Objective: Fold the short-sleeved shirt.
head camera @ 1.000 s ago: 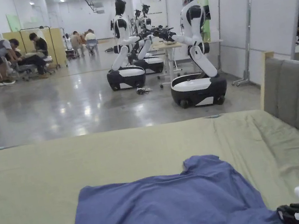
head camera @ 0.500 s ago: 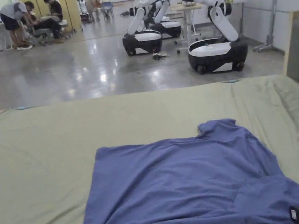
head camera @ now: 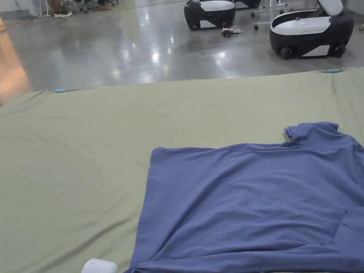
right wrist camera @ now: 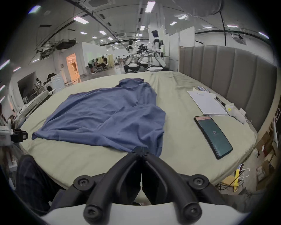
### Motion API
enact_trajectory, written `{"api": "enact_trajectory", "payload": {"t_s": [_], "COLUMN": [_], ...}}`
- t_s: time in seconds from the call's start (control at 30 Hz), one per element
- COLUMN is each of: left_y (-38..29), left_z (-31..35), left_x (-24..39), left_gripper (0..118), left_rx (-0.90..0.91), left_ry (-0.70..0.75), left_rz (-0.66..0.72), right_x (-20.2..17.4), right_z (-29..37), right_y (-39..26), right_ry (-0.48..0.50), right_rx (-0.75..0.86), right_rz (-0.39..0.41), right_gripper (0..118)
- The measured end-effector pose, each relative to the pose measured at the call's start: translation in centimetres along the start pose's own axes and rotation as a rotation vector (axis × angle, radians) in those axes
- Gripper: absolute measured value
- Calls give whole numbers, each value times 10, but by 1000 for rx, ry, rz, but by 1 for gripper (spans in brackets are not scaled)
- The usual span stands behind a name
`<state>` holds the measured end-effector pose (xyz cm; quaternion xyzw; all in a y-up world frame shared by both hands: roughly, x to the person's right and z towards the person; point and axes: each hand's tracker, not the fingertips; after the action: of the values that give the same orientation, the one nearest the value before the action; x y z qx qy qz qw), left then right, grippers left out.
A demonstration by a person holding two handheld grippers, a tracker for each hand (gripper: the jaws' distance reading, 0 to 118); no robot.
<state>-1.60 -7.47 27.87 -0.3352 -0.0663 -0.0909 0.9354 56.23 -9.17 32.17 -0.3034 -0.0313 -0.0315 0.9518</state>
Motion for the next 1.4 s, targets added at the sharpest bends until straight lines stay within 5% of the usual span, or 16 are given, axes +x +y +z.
{"api": "enact_trajectory", "payload": {"t_s": [0.03, 0.07, 0.23, 0.27, 0.33, 0.37, 0.4, 0.43, 0.47, 0.77, 0.8, 0.83, 0.87, 1.03, 1.23, 1.4], "left_y": [2, 2, 9, 11, 13, 14, 14, 16, 26, 30, 31, 32, 27, 39, 90, 148], "left_z": [-10, -21, -51, -55, -59, -59, -56, -54, -36, -37, -37, -37, -39, -25, -10, -71], "left_x": [0, 4, 9, 8, 12, 15, 13, 9, 27, 27, 29, 30, 27, 24, 17, 1], "left_gripper": [82, 90, 87, 78, 6, 6, 6, 6, 6, 6, 6, 6, 6, 6, 6, 6], "left_rx": [-35, -56, -74, -84, -103, -99, -83, -86, -78, -83, -87, -89, -87, -68, -1, -28], "left_ry": [-48, -71, -37, -60, -94, -83, -62, -112, -108, -103, -101, -98, -105, -59, -18, 27], "left_rz": [-6, -19, -73, -67, -46, -44, -43, -6, 28, 34, 35, 35, 42, 33, 23, -12], "right_x": [2, 5, 10, 12, 17, 19, 22, 25, 29, 16, 14, 11, 7, 4, -3, -5], "right_z": [0, 0, -3, -4, -6, -7, -7, -8, -11, -65, -69, -73, -74, -36, -19, -65], "right_y": [0, -1, 8, 7, 9, 12, 12, 13, 15, 22, 20, 20, 22, 51, 112, 173], "right_ry": [-3, -3, -26, -31, -44, -51, -56, -54, -51, -21, -23, -53, -45, -35, -21, -20], "right_rx": [1, 3, -5, -7, -16, -17, -8, 6, 13, -136, -142, -158, -165, -73, 11, -8], "right_rz": [-11, -24, -31, -32, -30, -28, -29, -37, -49, 58, 59, 65, 51, 3, 81, 98], "right_gripper": [1, 1, 1, 1, 1, 5, 23, 80, 118, 111, 87, 8, 4, 4, 4, 4]}}
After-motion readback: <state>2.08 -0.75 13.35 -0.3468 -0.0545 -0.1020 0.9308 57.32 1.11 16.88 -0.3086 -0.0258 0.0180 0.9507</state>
